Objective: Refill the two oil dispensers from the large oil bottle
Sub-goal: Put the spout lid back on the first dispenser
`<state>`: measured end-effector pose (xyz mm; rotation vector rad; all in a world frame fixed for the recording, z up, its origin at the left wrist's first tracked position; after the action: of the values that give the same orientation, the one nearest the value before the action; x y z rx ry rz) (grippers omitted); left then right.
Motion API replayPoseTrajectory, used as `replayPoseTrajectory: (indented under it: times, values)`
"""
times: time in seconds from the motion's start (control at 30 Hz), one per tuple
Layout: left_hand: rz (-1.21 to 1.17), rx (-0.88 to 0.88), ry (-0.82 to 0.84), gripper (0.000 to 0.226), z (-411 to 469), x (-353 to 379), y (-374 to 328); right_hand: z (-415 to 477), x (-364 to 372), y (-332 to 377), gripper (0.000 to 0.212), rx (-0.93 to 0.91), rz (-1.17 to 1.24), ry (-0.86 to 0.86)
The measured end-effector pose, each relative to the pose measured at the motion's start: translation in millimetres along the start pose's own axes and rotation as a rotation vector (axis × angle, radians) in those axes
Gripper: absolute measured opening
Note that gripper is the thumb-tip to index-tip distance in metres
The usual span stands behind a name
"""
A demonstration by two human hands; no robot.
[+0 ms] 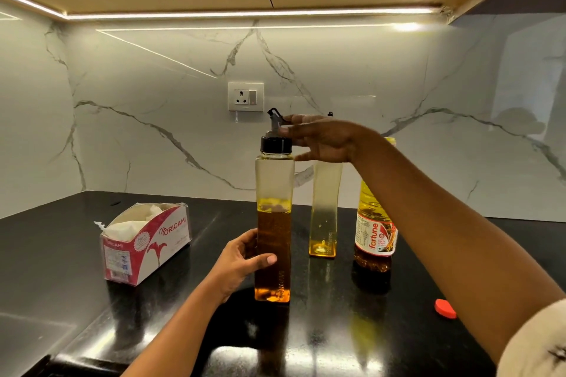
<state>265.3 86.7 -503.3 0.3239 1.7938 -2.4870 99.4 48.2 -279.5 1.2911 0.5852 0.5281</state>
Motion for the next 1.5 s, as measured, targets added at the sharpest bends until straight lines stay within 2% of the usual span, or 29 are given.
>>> replayPoseTrajectory:
  times: [0.07, 0.13, 0.23, 0.33, 0.4, 0.43, 0.47, 0.57, 0.63, 0.7, 0.77, 0.83, 0.9, 0.93, 0.97, 1.0, 1.07, 1.1, 1.17, 1.23, 1.27, 1.3, 1.37, 1.43, 1.47, 1.5]
  values:
    - [-0.001, 0.001, 0.005, 0.086, 0.2, -0.3, 0.0, 0.8, -4.6, -2.3, 0.04, 0.001, -0.02, 0.043]
    - [0.007, 0.002, 0.005, 0.085, 0.7, 0.0, 0.1, 3.4, -3.8, -4.6, 0.041, -0.045, -0.165, 0.012]
    - [0.011, 0.003, 0.001, 0.084, 1.2, 0.4, -0.1, 4.7, 7.8, -5.2, 0.042, -0.119, -0.356, -0.15]
    - [0.012, 0.01, -0.001, 0.082, 1.2, 0.8, -0.8, 8.6, 14.2, -8.4, 0.065, -0.149, -0.47, -0.242]
    - [0.005, 0.009, -0.006, 0.083, 1.4, 0.8, -0.9, 8.4, 13.8, -8.4, 0.096, -0.049, -0.401, -0.145]
    - [0.003, 0.009, -0.008, 0.084, 1.3, 0.8, -0.7, 6.7, 11.3, -7.1, 0.103, -0.005, -0.313, -0.091]
    - [0.003, 0.01, -0.009, 0.084, 1.3, 0.9, -0.6, 5.2, 7.0, -5.3, 0.096, 0.015, -0.231, -0.045]
    - [-0.002, 0.012, -0.006, 0.083, 1.0, 1.2, -0.4, 3.7, -0.9, -4.6, 0.04, 0.007, -0.135, 0.034]
    - [-0.004, 0.011, -0.007, 0.082, 1.1, 1.2, -0.7, 4.7, -2.8, -7.8, 0.026, -0.049, -0.196, -0.014]
    - [-0.002, 0.01, -0.004, 0.082, 1.2, 1.7, -0.5, 5.3, 2.5, -7.5, 0.022, -0.117, -0.298, -0.129]
    - [0.0, 0.011, -0.007, 0.082, 1.0, 1.7, -0.3, 6.7, 11.3, -7.8, 0.043, -0.184, -0.455, -0.273]
    - [0.001, 0.011, -0.008, 0.082, 1.2, 1.2, -0.1, 10.9, 19.0, -9.3, 0.079, -0.17, -0.603, -0.324]
    - [0.002, 0.01, -0.004, 0.083, 1.4, 1.1, -0.3, 11.3, 22.2, -9.9, 0.113, -0.022, -0.511, -0.187]
    - [0.002, 0.01, -0.002, 0.083, 1.5, 1.0, -0.2, 9.6, 20.2, -7.5, 0.116, 0.032, -0.401, -0.11]
    - [0.0, 0.008, -0.001, 0.083, 1.8, 1.0, -0.1, 7.9, 15.4, -4.2, 0.11, 0.054, -0.294, -0.043]
    - [-0.002, 0.007, 0.001, 0.083, 1.7, 1.1, 0.2, 6.7, 9.6, -1.2, 0.094, 0.053, -0.214, 0.014]
    - [-0.005, 0.007, 0.004, 0.083, 1.3, 1.1, 0.7, 5.5, 1.9, -0.3, 0.055, 0.038, -0.178, 0.093]
    - [-0.007, 0.008, 0.004, 0.083, 1.3, 0.9, 0.9, 5.9, 0.2, -1.7, 0.045, 0.03, -0.195, 0.103]
    - [-0.004, 0.009, 0.003, 0.083, 1.3, 0.7, 0.7, 7.4, -2.1, -4.2, 0.038, -0.008, -0.266, 0.051]
    - [-0.002, 0.012, 0.002, 0.083, 1.6, 1.1, 0.8, 7.6, 3.8, -3.5, 0.027, -0.075, -0.376, -0.076]
    - [-0.002, 0.013, 0.0, 0.083, 1.8, 1.2, 0.9, 8.3, 8.7, -2.9, 0.029, -0.108, -0.458, -0.151]
    - [-0.001, 0.012, -0.003, 0.084, 1.8, 1.1, 0.8, 9.3, 13.5, -2.9, 0.041, -0.143, -0.549, -0.23]
    - [0.003, 0.012, -0.007, 0.086, 1.7, 1.2, 0.8, 12.2, 21.2, -4.7, 0.078, -0.108, -0.664, -0.299]
    - [0.015, 0.018, -0.013, 0.085, 1.8, 0.9, 0.5, 11.6, 22.7, -4.6, 0.111, 0.001, -0.532, -0.171]
    - [0.02, 0.02, -0.014, 0.085, 1.7, 0.7, 0.2, 9.1, 20.4, -1.1, 0.114, 0.021, -0.42, -0.102]
    - [0.022, 0.02, -0.013, 0.085, 1.6, 0.8, 0.1, 6.4, 15.7, 2.6, 0.107, 0.025, -0.324, -0.046]
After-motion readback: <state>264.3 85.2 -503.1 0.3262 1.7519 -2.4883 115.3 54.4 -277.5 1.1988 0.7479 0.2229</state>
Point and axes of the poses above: each hand's wrist, its own z-axis towards the middle knuckle, its own x-axis out of the palm, y = z × x, the point moved 3 cm from there along z, towards the middle knuckle, and after that the axes turned 13 degrees about z, right-handed, at the moved point
